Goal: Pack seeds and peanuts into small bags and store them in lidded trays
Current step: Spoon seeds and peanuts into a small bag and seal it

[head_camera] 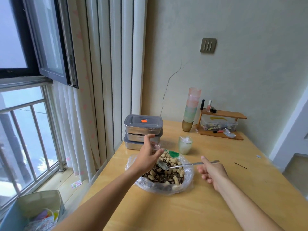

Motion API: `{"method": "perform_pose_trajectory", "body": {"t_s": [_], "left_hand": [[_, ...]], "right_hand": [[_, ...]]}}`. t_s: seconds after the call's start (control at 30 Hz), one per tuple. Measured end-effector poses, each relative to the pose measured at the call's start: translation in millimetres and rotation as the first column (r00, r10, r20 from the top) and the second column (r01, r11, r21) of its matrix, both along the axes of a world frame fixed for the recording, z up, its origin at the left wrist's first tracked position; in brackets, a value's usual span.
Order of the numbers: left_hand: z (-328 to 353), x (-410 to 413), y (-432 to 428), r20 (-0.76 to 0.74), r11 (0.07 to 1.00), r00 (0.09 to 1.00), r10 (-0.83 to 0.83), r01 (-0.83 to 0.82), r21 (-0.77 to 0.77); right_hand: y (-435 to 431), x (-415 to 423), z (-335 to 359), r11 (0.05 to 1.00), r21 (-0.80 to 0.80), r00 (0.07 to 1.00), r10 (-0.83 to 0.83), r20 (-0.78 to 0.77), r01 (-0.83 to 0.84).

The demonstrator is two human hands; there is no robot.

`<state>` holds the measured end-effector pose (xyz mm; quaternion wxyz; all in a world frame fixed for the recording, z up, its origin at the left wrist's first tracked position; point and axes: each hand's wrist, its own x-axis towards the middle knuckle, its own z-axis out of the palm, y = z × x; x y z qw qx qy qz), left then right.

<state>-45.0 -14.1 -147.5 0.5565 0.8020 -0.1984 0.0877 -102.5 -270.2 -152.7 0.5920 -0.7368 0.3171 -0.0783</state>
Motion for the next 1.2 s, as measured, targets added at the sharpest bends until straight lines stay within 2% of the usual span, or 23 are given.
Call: {"method": "perform_pose_trajectory", "body": {"t_s": [0.13,0.23,0.37,0.47,0.53,0.7,0.8,0.9,0.93,1.03,1.2], "left_hand": [[-8,5,-6,0.003,1.000,1.000,0.013,-0.012,-0.020],[-9,3,-12,0.024,0.998,1.000,0.016,-0.014,-0.054],[-9,1,-20,0.067,0.999,0.998,-0.012,0.015,-0.038],[-8,2,-22,0.063,0.998,0.998,-0.023,0.027,-0.057],[-6,3,-23,0.060,0.998,0.998,-0.023,0.027,-0.065],[-8,4,-25,0.030,0.994,0.996,-0.080,0.082,-0.077],[-10,3,-21,-0.042,0.974,0.988,-0.146,0.136,-0.181],[-13,2,-20,-0.095,0.948,0.976,-0.197,0.164,-0.273],[-13,2,-21,-0.109,0.949,0.977,-0.184,0.148,-0.279],[-14,5,-26,-0.162,0.925,0.970,-0.183,0.113,-0.363],[-11,15,-28,-0.215,0.828,0.952,-0.217,0.063,-0.557]], "right_hand": [[20,-8,16,0.961,-0.087,0.958,0.248,-0.141,-0.262],[40,-6,24,0.880,-0.232,0.905,0.426,-0.004,-0.415],[67,3,34,0.782,-0.464,0.794,0.562,0.232,-0.417],[76,13,38,0.669,-0.586,0.739,0.653,0.168,-0.457],[78,19,38,0.634,-0.617,0.747,0.656,0.108,-0.466],[76,34,39,0.694,-0.580,0.779,0.608,0.155,-0.426],[70,38,46,0.691,-0.566,0.743,0.641,0.193,-0.449],[66,38,56,0.650,-0.522,0.659,0.724,0.203,-0.553],[66,39,57,0.635,-0.541,0.656,0.731,0.190,-0.551],[66,46,55,0.562,-0.727,0.721,0.679,0.134,-0.394],[63,54,64,0.596,-0.668,0.704,0.694,0.150,-0.446]]}}
